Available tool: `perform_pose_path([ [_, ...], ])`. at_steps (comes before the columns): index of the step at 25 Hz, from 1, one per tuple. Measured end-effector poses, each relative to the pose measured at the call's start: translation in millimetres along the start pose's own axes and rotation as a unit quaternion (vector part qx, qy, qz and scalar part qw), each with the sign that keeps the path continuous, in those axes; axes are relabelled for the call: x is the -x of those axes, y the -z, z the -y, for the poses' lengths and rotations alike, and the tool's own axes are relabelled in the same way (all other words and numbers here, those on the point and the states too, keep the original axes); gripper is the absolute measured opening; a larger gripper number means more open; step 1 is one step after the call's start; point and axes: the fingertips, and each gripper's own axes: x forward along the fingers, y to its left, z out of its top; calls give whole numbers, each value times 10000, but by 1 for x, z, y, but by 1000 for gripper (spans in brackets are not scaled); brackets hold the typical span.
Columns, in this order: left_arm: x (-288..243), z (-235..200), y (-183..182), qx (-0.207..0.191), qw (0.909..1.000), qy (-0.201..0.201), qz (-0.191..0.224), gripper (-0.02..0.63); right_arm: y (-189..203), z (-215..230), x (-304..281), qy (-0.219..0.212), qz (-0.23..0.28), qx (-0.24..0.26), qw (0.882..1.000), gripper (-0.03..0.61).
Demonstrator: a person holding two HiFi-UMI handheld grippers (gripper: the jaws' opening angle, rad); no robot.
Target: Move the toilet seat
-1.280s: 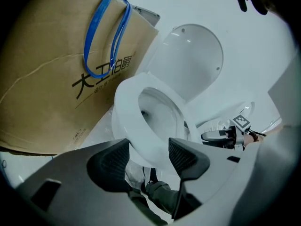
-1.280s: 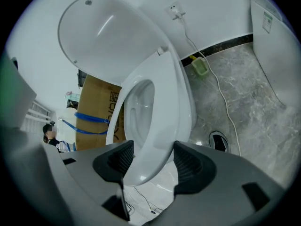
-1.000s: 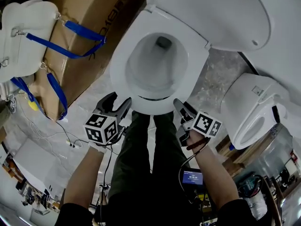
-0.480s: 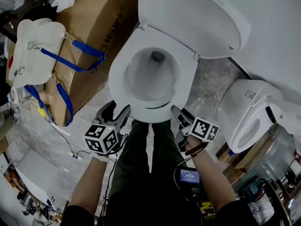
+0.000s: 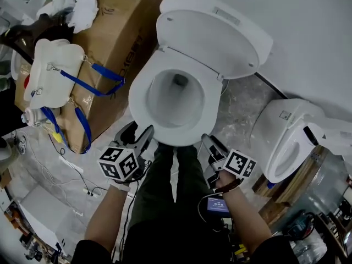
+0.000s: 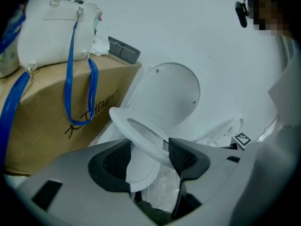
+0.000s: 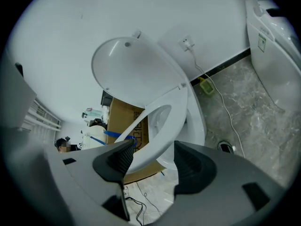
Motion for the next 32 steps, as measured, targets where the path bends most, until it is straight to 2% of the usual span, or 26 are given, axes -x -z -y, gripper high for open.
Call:
perform_pose_path([
  [5,1,9,-13,51,9999,56,110,255,2,-28,16,155,108,1133,9934,267],
  [9,3,15,-20,80,9997,129,180,255,2,-51,22,476,253,2209,9738,265],
  [11,3,17,-22,74,9997,163,181,255,4,-63,22,632,304,2903,9544,265],
  [15,4,20,-26,70,9996,229,165,255,19,-94,17,560,242,4342,8988,265],
  [17,5,24,-32,78,9993,319,196,255,25,-108,16,520,247,4817,8744,265],
  [19,6,30,-40,83,9987,431,242,255,25,-117,16,580,344,5034,8614,265],
  [21,6,36,-49,88,9982,524,285,255,20,-120,17,752,448,5041,8592,265],
  [26,7,50,-68,98,9966,750,332,256,1,-121,27,1160,710,4818,8657,241],
  [28,7,55,-76,100,9957,849,352,256,-8,-126,29,1222,860,4763,8665,207],
  [32,8,63,-91,100,9938,1039,392,256,-19,-137,33,1236,1056,4730,8659,179],
])
